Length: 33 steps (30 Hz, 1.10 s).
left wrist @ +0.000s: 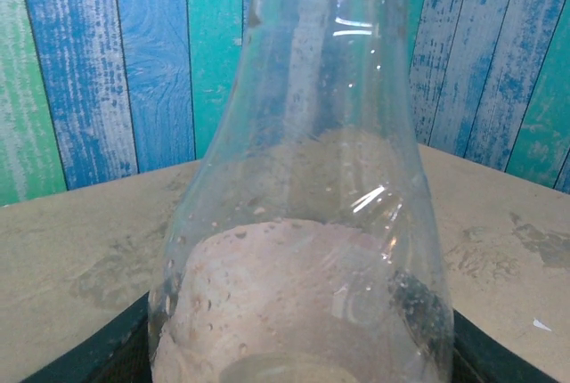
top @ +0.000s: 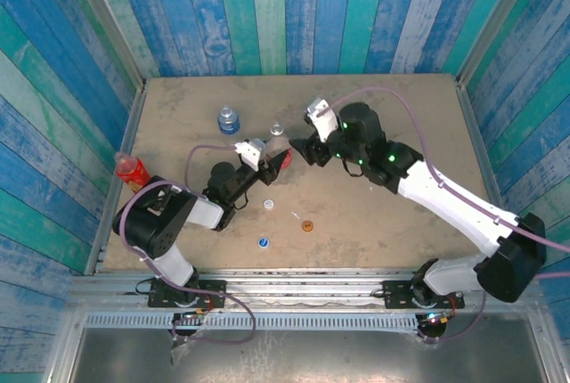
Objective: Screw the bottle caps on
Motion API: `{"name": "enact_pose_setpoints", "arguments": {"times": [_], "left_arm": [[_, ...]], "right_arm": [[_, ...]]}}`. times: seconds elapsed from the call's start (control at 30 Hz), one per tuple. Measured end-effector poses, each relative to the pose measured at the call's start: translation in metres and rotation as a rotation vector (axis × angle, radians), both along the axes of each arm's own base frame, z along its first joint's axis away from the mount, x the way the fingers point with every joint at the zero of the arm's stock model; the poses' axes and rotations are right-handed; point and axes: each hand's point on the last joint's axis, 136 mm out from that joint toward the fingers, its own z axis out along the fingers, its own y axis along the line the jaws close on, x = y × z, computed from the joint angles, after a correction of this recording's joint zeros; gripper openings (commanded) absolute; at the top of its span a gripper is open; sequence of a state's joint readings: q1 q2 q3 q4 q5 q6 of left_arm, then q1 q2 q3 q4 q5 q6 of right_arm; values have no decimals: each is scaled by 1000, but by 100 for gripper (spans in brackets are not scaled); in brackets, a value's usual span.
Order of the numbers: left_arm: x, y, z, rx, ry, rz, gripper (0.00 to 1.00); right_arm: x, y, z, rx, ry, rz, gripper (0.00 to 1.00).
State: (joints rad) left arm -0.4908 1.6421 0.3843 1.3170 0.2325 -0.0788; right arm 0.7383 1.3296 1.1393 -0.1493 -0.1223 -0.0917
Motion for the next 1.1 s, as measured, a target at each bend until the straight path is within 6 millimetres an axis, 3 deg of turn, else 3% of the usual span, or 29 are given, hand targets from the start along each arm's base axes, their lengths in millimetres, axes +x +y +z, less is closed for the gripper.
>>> {"name": "enact_pose_setpoints", "arguments": {"times": [0.13,0.3,0.53,0.83,1.1], "left_arm": [[-2,11,10,-10,-12,16,59],[-4,22,33,-27,-53,41,60],[-7,47,26,-18,-27,105,61],[-17,61,40,-19,-44,144,62],[-24,66,42,-10,-56,160,61]], "right_arm": [[-21,3,-45,-52,12,82,72],[-56,29,-113,-140,77,225,72],[-78,63,-198,-241,146,350,70],[-78,75,-252,-307,186,375,58],[-59,90,-262,-310,165,335,51]]}}
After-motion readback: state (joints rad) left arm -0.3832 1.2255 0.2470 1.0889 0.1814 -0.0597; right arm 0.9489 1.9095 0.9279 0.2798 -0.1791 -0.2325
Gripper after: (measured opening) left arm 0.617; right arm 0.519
